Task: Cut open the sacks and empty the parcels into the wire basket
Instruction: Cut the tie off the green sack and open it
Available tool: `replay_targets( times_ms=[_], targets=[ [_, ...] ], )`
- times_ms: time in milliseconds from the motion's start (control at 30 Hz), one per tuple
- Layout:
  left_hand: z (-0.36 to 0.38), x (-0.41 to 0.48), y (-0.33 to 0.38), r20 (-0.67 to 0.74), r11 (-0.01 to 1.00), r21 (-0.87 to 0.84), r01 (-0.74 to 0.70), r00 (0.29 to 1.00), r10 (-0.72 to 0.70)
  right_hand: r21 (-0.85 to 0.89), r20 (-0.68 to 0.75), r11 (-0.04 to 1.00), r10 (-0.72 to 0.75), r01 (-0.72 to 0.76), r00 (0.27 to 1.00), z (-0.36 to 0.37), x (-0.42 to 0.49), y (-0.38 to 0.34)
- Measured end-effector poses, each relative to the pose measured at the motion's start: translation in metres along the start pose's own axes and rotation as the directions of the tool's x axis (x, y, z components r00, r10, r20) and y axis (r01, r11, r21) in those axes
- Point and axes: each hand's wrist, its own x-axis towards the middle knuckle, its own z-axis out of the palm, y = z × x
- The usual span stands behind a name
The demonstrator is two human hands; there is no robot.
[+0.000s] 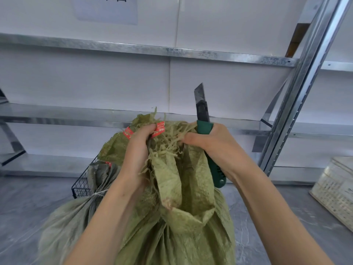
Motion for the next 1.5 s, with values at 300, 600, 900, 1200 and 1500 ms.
replay_targets(
  times_ms=[300, 600, 900, 1200, 1500],
  targets=[
    [-0.021, 0.004, -0.009, -0.108, 0.985, -0.149, -0.084, 0.992, 0.068, 0.137, -0.201, 0.989, 0.080, -0.053, 0.976, -0.012, 0.008, 0.023],
    [-0.030, -0.005, -0.025, -0.236, 0.952, 0.142, -0.272, 0.924, 0.299, 0.311, -0.409, 0.946, 0.222, -0.093, 0.885, -0.022, 0.008, 0.052],
    [-0.058, -0.005, -0.022, -0.511, 0.956, 0.033, -0.291, 0.817, 0.267, 0.437, -0.552, 0.886, 0.399, -0.154, 0.732, -0.050, 0.007, 0.079],
    [-0.074, -0.004, -0.020, 0.064, 0.953, 0.222, -0.204, 0.979, 0.195, 0.081, -0.431, 0.956, 0.290, -0.283, 0.855, -0.053, 0.006, 0.079],
    [-0.064, -0.006, -0.013, 0.141, 0.952, 0.288, -0.105, 0.988, 0.066, -0.330, -0.357, 0.926, 0.058, -0.183, 0.932, -0.058, 0.010, 0.056]
  ],
)
